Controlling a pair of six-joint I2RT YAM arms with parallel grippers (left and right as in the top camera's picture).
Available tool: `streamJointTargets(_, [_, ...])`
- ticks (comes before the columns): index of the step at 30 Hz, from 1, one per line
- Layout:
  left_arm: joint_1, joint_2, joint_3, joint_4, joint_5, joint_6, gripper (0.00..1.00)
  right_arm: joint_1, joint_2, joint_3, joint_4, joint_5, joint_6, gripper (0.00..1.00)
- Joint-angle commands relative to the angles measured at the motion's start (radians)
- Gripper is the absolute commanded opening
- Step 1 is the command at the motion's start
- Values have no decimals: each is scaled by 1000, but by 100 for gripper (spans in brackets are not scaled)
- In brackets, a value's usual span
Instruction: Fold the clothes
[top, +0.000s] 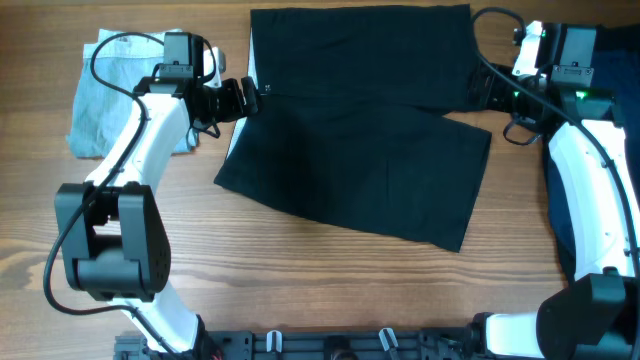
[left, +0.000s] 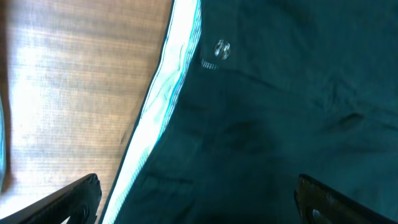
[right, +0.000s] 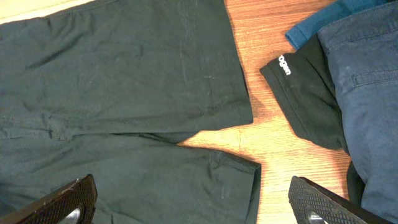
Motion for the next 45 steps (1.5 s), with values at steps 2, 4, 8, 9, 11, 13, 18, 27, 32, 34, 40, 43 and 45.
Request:
streamJointTargets(2, [-2, 6, 1, 101, 4, 13, 100, -2, 10, 6, 0, -14, -2, 99])
streamJointTargets(4, [-10, 14, 1, 169, 1, 13, 95, -2, 10, 6, 0, -15, -3, 99])
streamJointTargets(8, [-20, 115, 1, 240, 2, 103, 52, -2, 10, 6, 0, -15, -3, 99])
streamJointTargets(9, [-28, 163, 1, 239, 32, 150, 48, -2, 10, 6, 0, -15, -2, 99])
streamJointTargets(11, [-32, 230, 1, 238, 39, 196, 55, -2, 10, 6, 0, -15, -3, 100])
streamJointTargets(13, [-32, 273, 1, 241, 40, 196, 58, -2, 10, 6, 0, -15, -2, 100])
streamJointTargets(18, [-32, 290, 1, 235, 62, 196, 41, -2, 10, 6, 0, -15, -2, 99])
streamJointTargets(27, [-26, 179, 1, 189, 61, 195, 4, -2, 10, 6, 0, -14, -3, 99])
streamJointTargets(32, [-26, 129, 1, 123, -5, 191, 4, -2, 10, 6, 0, -15, -2, 99])
streamJointTargets(34, [-26, 129, 1, 88, -79, 188, 4, -2, 10, 6, 0, -15, -2, 100])
streamJointTargets(40, [-26, 163, 0, 30, -181, 158, 4, -2, 10, 6, 0, -14, -2, 100])
streamJointTargets(43, [-18, 157, 3, 16, -256, 105, 33, -2, 10, 6, 0, -15, -3, 99])
streamJointTargets(45, [-15, 114, 18, 12, -188, 106, 36, -2, 10, 6, 0, -15, -3, 100])
